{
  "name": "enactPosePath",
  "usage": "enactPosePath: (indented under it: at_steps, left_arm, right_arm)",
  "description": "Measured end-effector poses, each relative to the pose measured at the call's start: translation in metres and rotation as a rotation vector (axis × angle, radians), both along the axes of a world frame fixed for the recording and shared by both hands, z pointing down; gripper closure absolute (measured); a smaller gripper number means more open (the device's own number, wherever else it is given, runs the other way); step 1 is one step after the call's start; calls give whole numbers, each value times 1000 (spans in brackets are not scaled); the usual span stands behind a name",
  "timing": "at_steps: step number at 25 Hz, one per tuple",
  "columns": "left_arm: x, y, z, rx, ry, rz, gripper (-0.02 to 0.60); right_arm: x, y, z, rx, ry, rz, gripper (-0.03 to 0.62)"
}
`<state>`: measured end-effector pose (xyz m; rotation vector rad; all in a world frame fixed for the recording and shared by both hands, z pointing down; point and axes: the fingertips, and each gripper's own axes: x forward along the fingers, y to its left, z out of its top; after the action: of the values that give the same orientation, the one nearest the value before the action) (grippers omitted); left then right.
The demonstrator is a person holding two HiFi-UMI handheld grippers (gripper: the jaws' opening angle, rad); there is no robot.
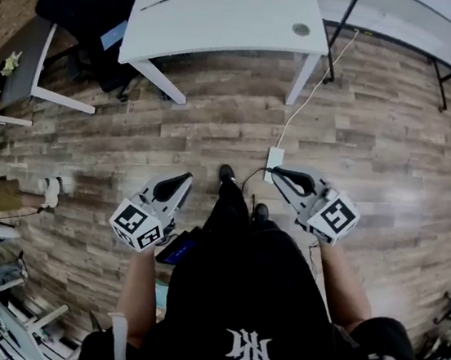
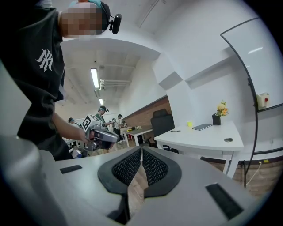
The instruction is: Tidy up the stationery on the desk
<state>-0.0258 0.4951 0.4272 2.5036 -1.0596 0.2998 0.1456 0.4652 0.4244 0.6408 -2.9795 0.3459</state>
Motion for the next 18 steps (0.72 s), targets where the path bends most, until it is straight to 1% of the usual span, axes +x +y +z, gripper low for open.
enactPosePath:
  at_steps: [3, 6, 8, 11, 13, 18]
  left_arm:
    - [-12, -33, 1, -5, 15, -2, 581]
    - [-37, -62, 6, -19, 39, -24, 581]
    - [-57, -80, 15, -36, 56, -38, 581]
    - [-76, -111, 23, -56, 72, -29, 581]
    - [-88, -134, 22, -49, 82, -21, 581]
    - [-117, -186, 19, -26, 146, -13, 581]
  right_arm:
    - [-13, -24, 8, -30, 15, -6, 553]
    - [-36, -53, 17, -69, 53, -23, 553]
    - [-56, -73, 19, -71, 74, -40, 553]
    - [-81, -104, 16, -62, 100, -53, 553]
    - [-96, -125, 11, -65, 103, -48, 553]
    - [-127, -170, 6, -84, 128, -36, 553]
